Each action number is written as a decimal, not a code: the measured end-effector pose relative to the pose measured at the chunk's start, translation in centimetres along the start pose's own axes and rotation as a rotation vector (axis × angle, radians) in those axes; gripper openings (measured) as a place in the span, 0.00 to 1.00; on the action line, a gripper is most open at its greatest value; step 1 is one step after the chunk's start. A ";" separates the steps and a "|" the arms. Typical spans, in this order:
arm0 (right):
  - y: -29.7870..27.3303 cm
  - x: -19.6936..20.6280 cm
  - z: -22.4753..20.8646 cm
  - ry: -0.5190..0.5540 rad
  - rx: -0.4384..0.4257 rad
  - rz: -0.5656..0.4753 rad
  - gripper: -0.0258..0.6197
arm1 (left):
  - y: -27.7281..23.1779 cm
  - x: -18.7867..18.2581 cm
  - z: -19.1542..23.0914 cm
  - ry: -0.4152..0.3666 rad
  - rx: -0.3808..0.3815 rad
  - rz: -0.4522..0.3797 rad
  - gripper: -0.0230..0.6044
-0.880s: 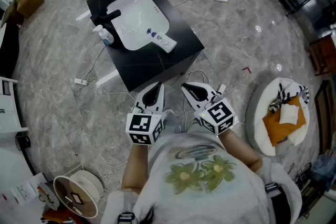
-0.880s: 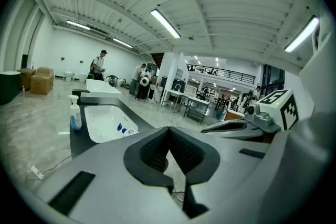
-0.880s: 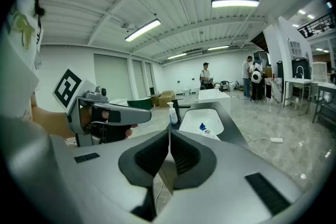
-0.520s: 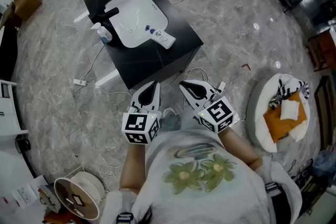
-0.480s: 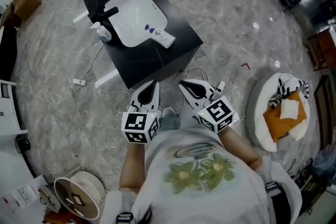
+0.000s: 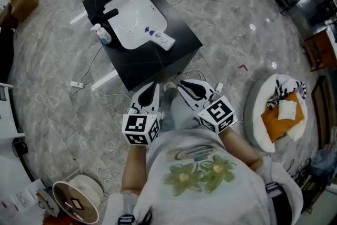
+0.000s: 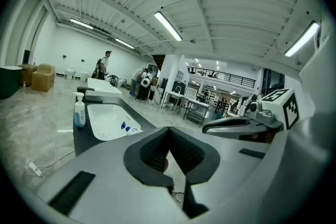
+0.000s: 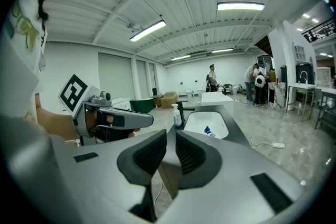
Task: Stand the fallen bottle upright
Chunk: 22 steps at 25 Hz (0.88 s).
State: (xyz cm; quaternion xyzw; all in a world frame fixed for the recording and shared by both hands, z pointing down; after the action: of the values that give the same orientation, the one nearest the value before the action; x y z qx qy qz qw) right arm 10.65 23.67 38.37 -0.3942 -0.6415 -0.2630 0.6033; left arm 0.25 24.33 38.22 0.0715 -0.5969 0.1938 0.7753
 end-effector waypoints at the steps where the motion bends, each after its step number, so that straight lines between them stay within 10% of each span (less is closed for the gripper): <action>1: -0.4 -0.1 -0.1 0.005 0.001 0.004 0.11 | 0.0 0.0 0.4 0.002 -0.003 -0.001 0.07; 22: -11.9 -3.6 -8.4 0.000 -0.008 0.013 0.24 | -5.1 -3.1 9.6 0.009 -0.100 0.012 0.07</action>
State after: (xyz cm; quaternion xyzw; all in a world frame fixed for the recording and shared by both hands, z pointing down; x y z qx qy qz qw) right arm 5.46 9.62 37.64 -0.4008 -0.6378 -0.2618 0.6034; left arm -7.07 15.68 38.55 0.0285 -0.6029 0.1686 0.7793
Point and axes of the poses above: the fingertips, and each gripper's own axes: y backward along the fingers, z to its left, x out of its underside, the point moved 3 cm from there along y, backward along the fingers, and after that the axes turned 12 degrees about -z, right-handed, at the moved point
